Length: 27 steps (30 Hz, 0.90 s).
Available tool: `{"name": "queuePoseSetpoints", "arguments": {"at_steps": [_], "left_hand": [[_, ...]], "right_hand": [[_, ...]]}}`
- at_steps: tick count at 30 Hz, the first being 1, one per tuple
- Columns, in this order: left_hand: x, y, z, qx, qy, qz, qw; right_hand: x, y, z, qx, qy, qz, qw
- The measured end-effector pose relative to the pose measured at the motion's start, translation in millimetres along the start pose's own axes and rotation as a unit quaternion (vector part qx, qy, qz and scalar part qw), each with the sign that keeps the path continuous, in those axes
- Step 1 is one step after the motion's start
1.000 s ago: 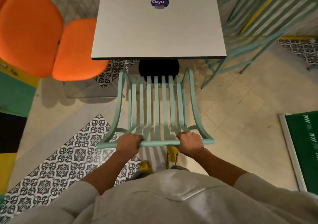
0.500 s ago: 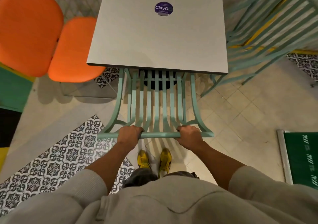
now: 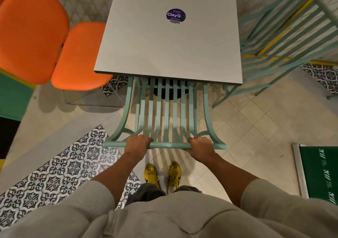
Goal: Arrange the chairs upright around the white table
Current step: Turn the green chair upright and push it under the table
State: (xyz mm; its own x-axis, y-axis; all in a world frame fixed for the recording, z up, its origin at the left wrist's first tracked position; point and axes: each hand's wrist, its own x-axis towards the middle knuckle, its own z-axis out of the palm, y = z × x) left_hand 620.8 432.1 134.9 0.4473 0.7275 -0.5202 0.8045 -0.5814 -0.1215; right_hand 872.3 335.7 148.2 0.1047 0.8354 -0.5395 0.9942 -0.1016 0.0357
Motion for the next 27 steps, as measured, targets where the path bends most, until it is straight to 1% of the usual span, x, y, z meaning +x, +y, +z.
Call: {"name": "queuePoseSetpoints", "arguments": {"at_steps": [7, 11, 15, 18, 20, 23, 24, 26, 27], "left_hand": [[2, -6, 0, 0.002, -0.008, -0.005, 1.0], [7, -8, -5, -0.017, -0.003, -0.011, 1.0], [8, -9, -8, -0.035, 0.003, -0.012, 0.999], [8, -10, -10, -0.039, -0.005, 0.001, 0.999], [9, -13, -16, -0.052, -0.025, 0.024, 0.998], [12, -20, -46, -0.063, -0.091, 0.063, 0.992], [13, -24, -62, -0.061, -0.1, 0.069, 0.991], [18, -36, -96, -0.065, -0.075, 0.061, 0.993], [22, -45, -116, -0.061, -0.042, 0.058, 0.996]], "right_hand": [[0, -8, 1, 0.005, -0.005, 0.006, 1.0], [9, -10, -9, 0.072, -0.051, 0.024, 0.996], [12, -12, -13, 0.092, -0.054, 0.04, 0.994], [9, -13, -13, 0.091, -0.056, 0.046, 0.993], [8, -12, -19, 0.091, -0.061, 0.04, 0.993], [12, -4, -44, 0.115, -0.134, 0.009, 0.984], [14, 0, -58, 0.122, -0.155, -0.002, 0.98], [21, 13, -94, 0.14, -0.159, -0.005, 0.977], [26, 21, -115, 0.144, -0.139, -0.005, 0.98]]}}
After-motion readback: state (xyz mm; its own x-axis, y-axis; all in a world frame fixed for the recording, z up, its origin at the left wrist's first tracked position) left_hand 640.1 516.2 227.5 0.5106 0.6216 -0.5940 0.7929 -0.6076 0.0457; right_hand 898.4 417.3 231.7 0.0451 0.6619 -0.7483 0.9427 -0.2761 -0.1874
